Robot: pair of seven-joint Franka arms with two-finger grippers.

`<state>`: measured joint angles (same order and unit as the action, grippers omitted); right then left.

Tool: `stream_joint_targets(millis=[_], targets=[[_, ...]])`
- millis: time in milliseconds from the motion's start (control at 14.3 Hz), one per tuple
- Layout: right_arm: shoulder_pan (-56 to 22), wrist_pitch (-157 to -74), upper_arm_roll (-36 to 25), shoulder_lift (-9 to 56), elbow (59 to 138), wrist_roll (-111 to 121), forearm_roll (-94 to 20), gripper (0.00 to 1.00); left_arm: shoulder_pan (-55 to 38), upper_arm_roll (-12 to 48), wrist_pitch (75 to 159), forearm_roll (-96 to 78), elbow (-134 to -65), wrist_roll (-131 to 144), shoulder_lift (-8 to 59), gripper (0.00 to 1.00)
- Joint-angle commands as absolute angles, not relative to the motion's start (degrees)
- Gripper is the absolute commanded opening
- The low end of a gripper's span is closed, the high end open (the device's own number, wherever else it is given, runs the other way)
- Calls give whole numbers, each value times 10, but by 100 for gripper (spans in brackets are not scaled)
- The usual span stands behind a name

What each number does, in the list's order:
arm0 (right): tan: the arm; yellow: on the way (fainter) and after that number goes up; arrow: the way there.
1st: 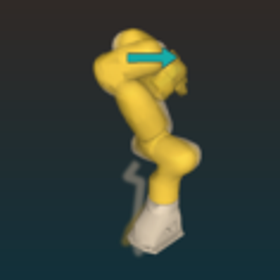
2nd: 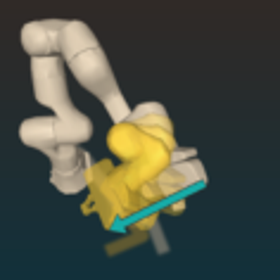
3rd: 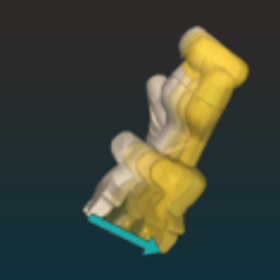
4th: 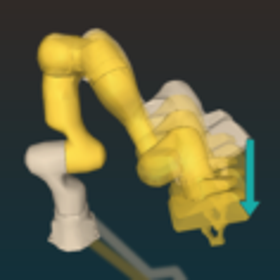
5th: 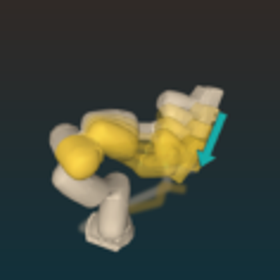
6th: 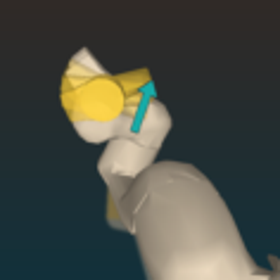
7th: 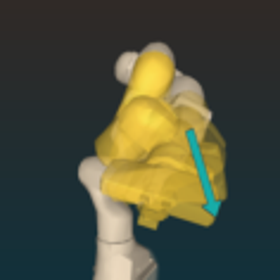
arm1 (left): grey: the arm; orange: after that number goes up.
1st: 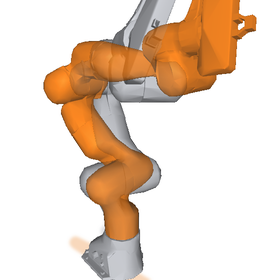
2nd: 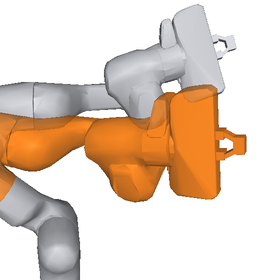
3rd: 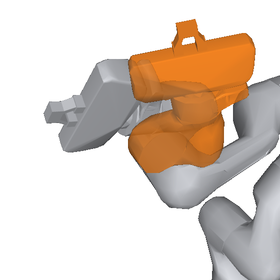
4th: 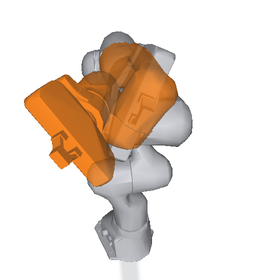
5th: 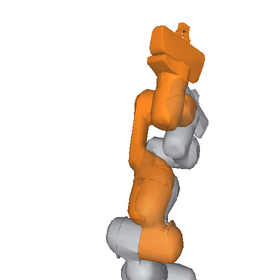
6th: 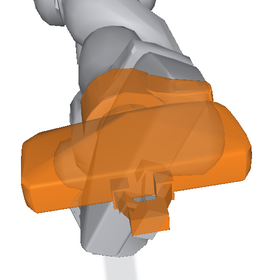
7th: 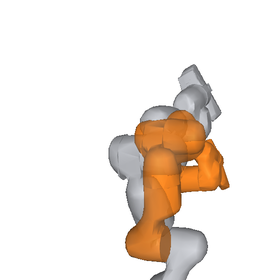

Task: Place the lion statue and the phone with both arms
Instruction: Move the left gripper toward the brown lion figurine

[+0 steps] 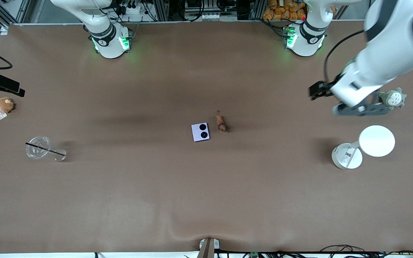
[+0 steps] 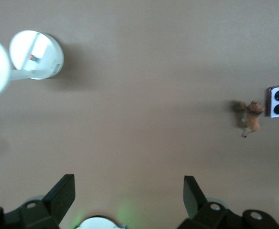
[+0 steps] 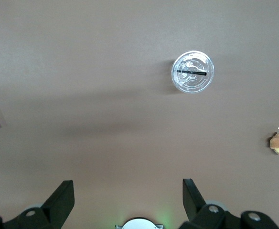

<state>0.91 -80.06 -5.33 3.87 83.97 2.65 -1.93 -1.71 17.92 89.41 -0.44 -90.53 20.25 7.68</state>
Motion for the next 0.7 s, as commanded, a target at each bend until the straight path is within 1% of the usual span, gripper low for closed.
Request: stream_joint_targets(millis=[0,210,630], targets=[[8,-797,-51,40,838,18,-26,100,-58,198,912,-4,-896,312,109,100],[8,-797,-51,40,838,18,-27,100,-120,199,958,39,-902,384,148,100],[10,-797,-51,43,838,18,-27,100,-165,199,1013,40,-906,468,187,100]])
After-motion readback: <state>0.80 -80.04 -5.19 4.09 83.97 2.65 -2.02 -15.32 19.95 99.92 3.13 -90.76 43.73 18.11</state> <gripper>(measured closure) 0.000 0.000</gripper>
